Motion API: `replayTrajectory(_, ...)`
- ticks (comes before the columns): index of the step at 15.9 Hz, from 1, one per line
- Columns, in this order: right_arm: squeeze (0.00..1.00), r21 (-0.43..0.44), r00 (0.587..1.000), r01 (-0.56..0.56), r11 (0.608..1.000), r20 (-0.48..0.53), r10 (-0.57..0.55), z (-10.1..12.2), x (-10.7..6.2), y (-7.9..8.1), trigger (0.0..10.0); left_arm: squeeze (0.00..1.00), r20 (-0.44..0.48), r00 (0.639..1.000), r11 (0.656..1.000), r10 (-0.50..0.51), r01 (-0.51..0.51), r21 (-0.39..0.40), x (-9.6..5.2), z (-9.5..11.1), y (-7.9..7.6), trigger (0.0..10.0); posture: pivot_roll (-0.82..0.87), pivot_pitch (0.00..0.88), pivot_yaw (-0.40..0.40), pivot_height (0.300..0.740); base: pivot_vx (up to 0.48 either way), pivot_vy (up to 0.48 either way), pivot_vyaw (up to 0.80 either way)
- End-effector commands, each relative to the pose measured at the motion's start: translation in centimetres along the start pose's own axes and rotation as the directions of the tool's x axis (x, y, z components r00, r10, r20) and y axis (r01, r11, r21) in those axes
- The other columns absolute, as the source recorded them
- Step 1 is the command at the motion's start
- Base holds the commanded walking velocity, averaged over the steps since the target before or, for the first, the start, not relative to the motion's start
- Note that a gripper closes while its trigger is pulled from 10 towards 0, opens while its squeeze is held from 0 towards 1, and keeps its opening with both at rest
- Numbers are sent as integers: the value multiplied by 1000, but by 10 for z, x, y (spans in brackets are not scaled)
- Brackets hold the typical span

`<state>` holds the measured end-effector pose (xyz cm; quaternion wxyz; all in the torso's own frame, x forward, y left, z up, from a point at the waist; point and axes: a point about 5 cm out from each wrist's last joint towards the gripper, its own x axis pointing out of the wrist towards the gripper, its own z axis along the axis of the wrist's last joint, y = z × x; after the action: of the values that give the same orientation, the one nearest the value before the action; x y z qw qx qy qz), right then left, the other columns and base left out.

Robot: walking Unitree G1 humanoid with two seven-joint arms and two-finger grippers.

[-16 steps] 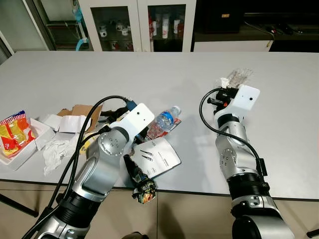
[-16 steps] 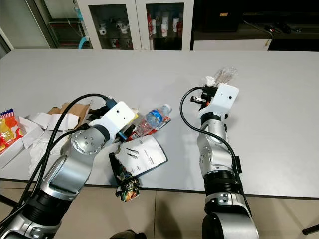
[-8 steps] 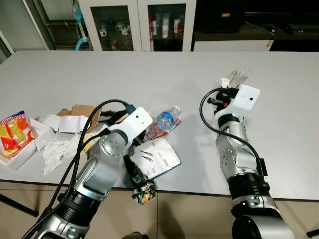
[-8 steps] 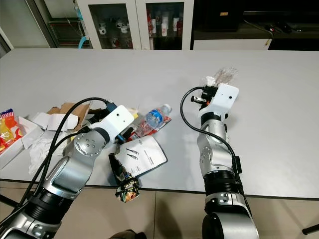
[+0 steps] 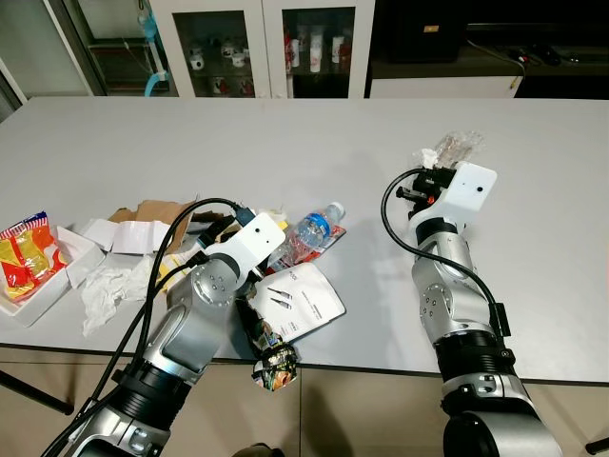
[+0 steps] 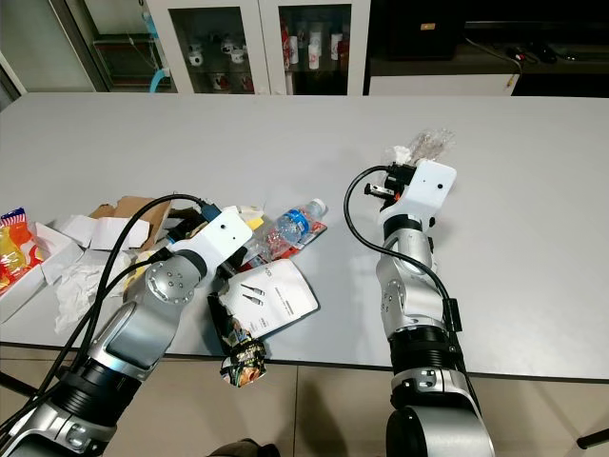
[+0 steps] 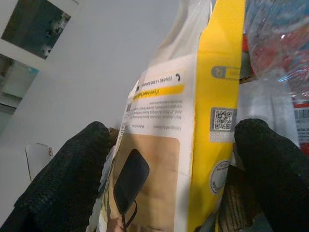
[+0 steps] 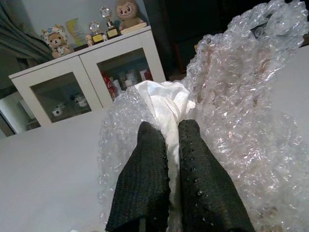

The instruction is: Picking trash to rubbish bin

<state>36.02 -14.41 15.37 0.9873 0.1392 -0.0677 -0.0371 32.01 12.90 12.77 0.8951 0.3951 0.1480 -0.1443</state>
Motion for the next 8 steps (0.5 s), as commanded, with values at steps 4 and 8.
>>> replayTrajectory(4, 0, 2, 1000, -12, 1000, 15, 12, 6, 3, 5, 10000, 0, 29, 999, 997, 24, -26, 69, 5, -13, -12, 10000, 26, 35, 63, 740, 0, 0, 0)
replayTrajectory(8, 0, 2, 1000, -10, 1000, 17, 10, 6, 3, 5, 10000, 0, 92, 994, 996, 60, -66, 64, 6, -11, -14, 10000, 26, 33, 62, 740, 0, 0, 0)
